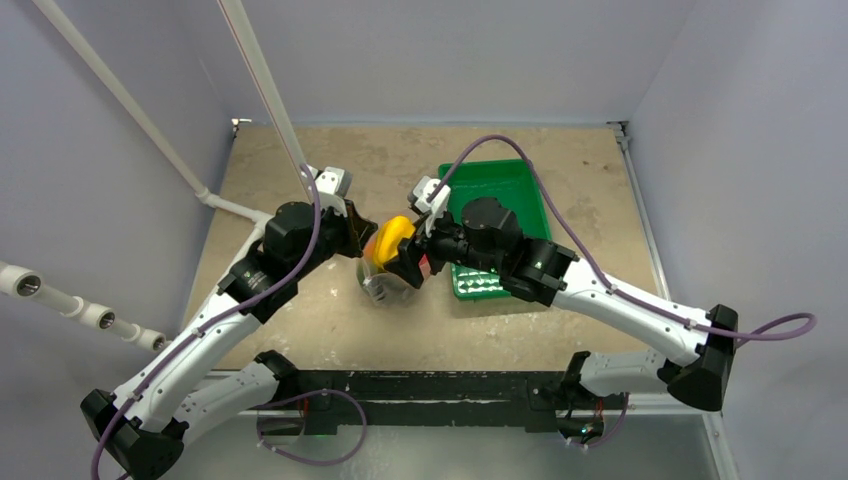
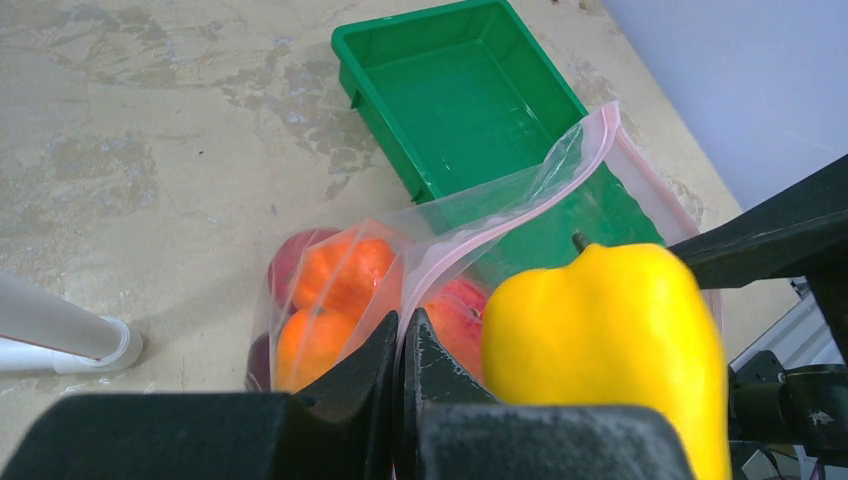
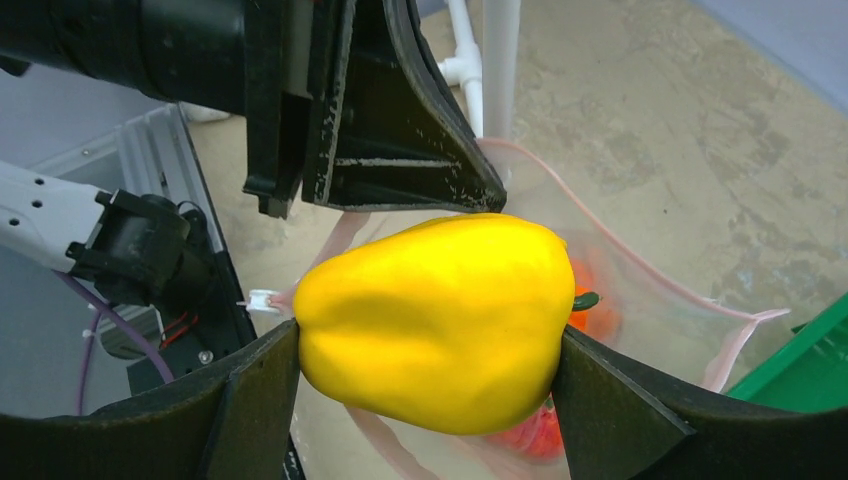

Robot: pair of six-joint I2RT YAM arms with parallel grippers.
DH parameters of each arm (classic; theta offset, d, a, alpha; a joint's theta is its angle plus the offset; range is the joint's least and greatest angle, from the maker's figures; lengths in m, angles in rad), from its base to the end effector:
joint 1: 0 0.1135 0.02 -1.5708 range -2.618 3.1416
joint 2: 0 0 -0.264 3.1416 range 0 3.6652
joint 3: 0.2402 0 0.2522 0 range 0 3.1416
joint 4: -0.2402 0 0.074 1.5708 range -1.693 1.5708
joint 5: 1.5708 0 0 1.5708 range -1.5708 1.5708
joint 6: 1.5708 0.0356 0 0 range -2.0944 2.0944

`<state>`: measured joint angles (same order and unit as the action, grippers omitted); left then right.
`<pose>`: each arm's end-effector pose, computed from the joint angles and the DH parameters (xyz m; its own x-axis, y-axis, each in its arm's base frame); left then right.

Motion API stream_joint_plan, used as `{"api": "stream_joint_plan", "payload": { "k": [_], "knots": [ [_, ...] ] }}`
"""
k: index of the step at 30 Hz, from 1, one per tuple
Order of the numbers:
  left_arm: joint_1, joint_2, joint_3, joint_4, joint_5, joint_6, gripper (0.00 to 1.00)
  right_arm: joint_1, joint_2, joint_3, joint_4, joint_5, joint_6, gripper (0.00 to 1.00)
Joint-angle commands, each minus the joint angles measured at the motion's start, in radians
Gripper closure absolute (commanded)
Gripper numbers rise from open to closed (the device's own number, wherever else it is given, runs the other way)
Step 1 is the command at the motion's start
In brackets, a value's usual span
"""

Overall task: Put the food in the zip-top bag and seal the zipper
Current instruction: Place the fake vegetable in the zipper food storage bag.

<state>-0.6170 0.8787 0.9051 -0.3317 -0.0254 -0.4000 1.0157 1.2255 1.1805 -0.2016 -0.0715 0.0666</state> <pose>0.1631 -0.1146 0.3503 -0.4433 -0.1628 -0.8814 0.4191 0.8316 -0.3644 0.1476 0.2429 0.3841 -0.1872 -0.1759 -0.9664 -0.8737 0.4796 0.0819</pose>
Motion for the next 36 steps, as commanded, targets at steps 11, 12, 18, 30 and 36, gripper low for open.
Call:
{"api": "stream_joint_plan", "payload": {
  "k": [11, 12, 18, 30, 36],
  "knots": [
    [0.003, -0.010, 0.011, 0.014, 0.019, 0.021, 1.00, 0.020, 0.026, -0.009, 0.031, 0.118, 0.119, 0.29],
    [0.003, -0.010, 0.012, 0.014, 0.021, 0.021, 1.00, 0.022, 0.030, -0.011, 0.033, 0.130, 0.124, 0.27],
    [0.004, -0.011, 0.009, 0.015, 0.021, 0.020, 1.00, 0.039, 0.065, -0.002, 0.043, 0.166, 0.140, 0.05],
    [0.004, -0.017, 0.009, 0.015, 0.021, 0.019, 1.00, 0.044, 0.043, 0.037, 0.038, 0.241, 0.176, 0.01],
    [0.004, -0.015, 0.009, 0.015, 0.021, 0.019, 1.00, 0.044, -0.055, 0.065, 0.049, 0.322, 0.250, 0.01]
  ]
}}
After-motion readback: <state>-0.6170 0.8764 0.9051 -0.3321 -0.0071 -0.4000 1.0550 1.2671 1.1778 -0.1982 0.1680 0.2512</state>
